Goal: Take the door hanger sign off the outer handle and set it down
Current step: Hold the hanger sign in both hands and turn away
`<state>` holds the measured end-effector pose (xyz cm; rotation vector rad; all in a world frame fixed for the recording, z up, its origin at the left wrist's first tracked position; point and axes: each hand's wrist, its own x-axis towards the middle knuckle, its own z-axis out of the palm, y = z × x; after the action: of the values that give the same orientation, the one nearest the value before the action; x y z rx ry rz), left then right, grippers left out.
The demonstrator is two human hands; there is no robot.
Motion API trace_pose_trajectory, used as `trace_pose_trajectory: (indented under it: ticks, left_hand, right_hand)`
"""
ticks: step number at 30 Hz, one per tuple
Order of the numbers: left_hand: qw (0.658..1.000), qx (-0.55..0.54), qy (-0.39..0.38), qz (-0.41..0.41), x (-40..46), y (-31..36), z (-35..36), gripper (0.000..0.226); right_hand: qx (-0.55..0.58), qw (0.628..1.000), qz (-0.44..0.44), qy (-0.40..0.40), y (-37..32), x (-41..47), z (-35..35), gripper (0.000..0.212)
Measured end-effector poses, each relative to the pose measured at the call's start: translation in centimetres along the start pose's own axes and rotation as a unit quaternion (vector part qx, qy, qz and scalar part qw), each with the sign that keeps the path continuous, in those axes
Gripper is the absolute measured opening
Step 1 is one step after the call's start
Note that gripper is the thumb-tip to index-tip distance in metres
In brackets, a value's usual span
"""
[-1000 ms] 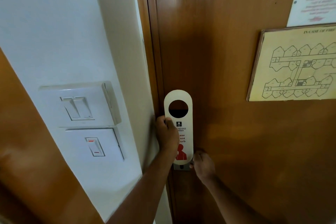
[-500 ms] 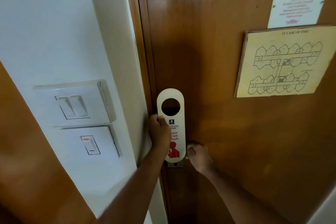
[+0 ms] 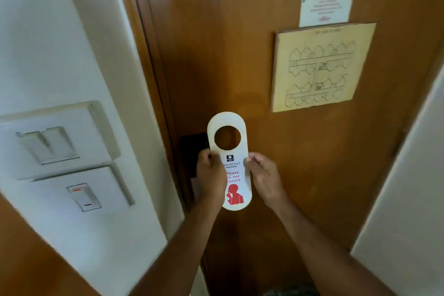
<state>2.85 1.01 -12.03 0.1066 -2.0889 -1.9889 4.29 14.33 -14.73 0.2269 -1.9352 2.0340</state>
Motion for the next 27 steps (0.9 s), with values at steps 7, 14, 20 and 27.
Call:
trace_pose_trajectory:
  ticks: [7,14,20,27]
  left_hand:
    - [0.986,-0.025,-0.16,-0.027,-5.2,-1.9,8.2,0.008]
    - [0.953,0.005,-0.3,-0.037,-16.7,-3.3,19.3,0.015]
    - [0.918,0.036,-0.391,-0.058,-29.7,-4.3,30.3,0.012]
    - [0.868,0.068,-0.456,-0.186,-46.4,-12.8,40.6,0.01]
  right_hand:
    - [-0.069,0.986,0.03,0.148,-0.5,-6.2,-9.8,0.01]
    - [-0.129,0.944,0.131,0.273,-2.3,-18.1,-23.8,0.016]
    - [-0.122,0.906,0.213,0.346,-3.4,-32.5,-36.9,0.017]
    - [-0.05,0.808,0.341,0.477,0.2,-52.0,-47.2,0.015]
